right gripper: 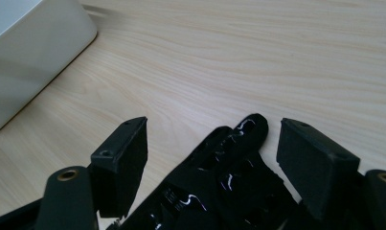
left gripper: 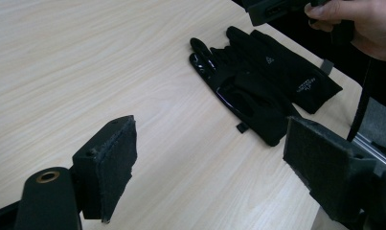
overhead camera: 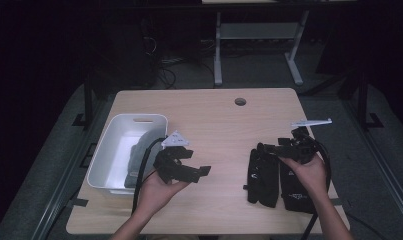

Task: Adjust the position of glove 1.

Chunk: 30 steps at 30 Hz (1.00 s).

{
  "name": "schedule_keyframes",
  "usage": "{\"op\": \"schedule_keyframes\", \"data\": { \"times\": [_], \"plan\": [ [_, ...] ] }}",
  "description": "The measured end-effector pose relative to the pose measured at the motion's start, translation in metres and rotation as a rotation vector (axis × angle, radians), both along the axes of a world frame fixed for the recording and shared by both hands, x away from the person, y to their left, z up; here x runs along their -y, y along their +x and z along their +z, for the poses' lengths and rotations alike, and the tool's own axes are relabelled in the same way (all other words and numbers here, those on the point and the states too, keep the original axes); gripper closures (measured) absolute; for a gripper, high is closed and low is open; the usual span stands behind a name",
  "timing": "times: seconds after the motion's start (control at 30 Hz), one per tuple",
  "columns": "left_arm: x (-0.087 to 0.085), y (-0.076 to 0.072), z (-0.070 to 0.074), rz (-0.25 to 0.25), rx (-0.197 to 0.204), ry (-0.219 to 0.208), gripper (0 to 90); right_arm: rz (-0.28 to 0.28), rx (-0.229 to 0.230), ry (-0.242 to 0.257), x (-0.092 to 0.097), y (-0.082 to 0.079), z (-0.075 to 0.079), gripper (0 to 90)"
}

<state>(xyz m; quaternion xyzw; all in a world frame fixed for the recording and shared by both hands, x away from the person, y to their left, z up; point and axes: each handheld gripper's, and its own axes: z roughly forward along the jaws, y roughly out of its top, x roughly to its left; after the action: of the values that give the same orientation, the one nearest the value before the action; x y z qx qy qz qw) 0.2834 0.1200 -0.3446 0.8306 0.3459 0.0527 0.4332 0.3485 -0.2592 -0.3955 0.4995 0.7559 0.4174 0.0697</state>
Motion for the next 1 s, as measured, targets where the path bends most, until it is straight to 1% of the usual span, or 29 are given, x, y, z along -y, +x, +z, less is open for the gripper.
{"op": "schedule_keyframes", "data": {
  "times": [0.03,0.07,0.17,0.27,0.37,0.47,0.73,0.93,1.0],
  "plan": [
    [0.001,-0.001,-0.001,-0.001,0.002,0.000,18.5,-0.002,-0.005,-0.001,0.001,-0.001,-0.001,25.8],
    [0.002,-0.001,-0.001,-0.003,0.001,-0.003,18.5,-0.004,0.002,0.001,0.004,-0.003,-0.002,25.8],
    [0.007,-0.003,-0.004,-0.012,0.002,-0.002,18.5,-0.006,0.001,-0.008,0.009,-0.007,-0.005,25.9],
    [0.011,-0.005,-0.007,-0.019,-0.004,-0.003,18.5,-0.016,-0.009,-0.013,0.014,-0.012,-0.009,25.9],
    [0.014,-0.006,-0.009,-0.024,-0.007,-0.003,18.5,-0.025,-0.007,-0.017,0.019,-0.016,-0.012,25.9],
    [0.017,-0.007,-0.011,-0.032,-0.006,0.003,18.5,-0.025,-0.008,-0.026,0.023,-0.021,-0.014,26.0],
    [0.024,-0.009,-0.014,-0.040,-0.001,-0.001,18.5,-0.025,-0.005,-0.076,0.033,-0.035,-0.023,26.9],
    [0.029,-0.012,-0.018,-0.046,-0.004,0.000,18.5,-0.026,-0.007,-0.101,0.044,-0.045,-0.030,27.1],
    [0.030,-0.012,-0.019,-0.049,-0.005,0.004,18.5,-0.028,-0.011,-0.110,0.047,-0.050,-0.034,28.6]
  ]
}}
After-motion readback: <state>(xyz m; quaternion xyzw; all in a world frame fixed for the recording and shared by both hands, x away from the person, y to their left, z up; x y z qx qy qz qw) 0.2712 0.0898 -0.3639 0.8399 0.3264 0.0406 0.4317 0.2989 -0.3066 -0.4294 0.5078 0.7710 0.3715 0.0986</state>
